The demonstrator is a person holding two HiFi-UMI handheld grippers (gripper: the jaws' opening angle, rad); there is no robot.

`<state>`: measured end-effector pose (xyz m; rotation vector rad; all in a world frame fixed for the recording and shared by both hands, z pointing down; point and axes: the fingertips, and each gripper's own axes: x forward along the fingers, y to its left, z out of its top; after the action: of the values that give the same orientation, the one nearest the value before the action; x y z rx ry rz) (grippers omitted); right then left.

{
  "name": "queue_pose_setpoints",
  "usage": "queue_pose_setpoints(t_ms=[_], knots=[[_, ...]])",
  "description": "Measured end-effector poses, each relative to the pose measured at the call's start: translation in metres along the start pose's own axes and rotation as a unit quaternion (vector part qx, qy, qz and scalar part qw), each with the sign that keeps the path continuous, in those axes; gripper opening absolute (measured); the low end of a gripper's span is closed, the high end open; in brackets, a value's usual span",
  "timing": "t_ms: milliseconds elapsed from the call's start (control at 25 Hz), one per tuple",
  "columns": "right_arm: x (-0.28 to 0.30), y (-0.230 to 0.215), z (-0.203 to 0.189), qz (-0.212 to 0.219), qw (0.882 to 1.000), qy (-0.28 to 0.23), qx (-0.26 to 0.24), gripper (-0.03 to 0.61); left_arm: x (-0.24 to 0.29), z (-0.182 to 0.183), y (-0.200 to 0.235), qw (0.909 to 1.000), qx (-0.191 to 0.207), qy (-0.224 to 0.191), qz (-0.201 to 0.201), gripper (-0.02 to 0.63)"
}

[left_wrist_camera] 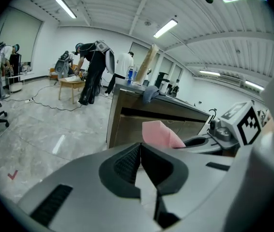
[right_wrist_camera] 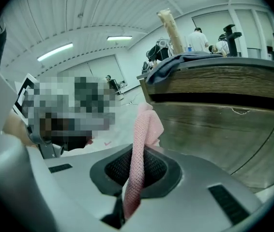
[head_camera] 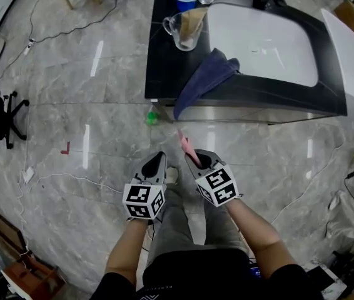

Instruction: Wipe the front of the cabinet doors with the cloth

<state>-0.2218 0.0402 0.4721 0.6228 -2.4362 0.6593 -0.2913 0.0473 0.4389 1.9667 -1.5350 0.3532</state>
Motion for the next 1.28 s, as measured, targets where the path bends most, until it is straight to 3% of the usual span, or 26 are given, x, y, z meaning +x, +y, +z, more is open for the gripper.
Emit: queue_pose_setpoints(t_ms=[440,680,960,1280], knots=[[0.069,-0.015,0.026,0.016,0.999,-0.007,-0.042,0.041,0.018,-0.006,0.032,0.9998,0.009,-0.007,0.014,0.011],[0.092,-0.03,0.031,-0.005,0.999,-0.008,-0.04,0.041,0.031,0.001,0.045,0.9998,0.012,-0.01,0.013,0.011],[0.085,-0.065,0.031,-0.041,0.998,-0.015,-0.037,0.041,0.045,0.0,0.042,0.9998,0.007,-0.009,0.018,0.011],[0.044,-0.109,0.017,-0.071,0.997,-0.026,-0.029,0.041,0.07,-0.002,-0.002,0.9998,0.016,-0.007,-0.003,0.011]])
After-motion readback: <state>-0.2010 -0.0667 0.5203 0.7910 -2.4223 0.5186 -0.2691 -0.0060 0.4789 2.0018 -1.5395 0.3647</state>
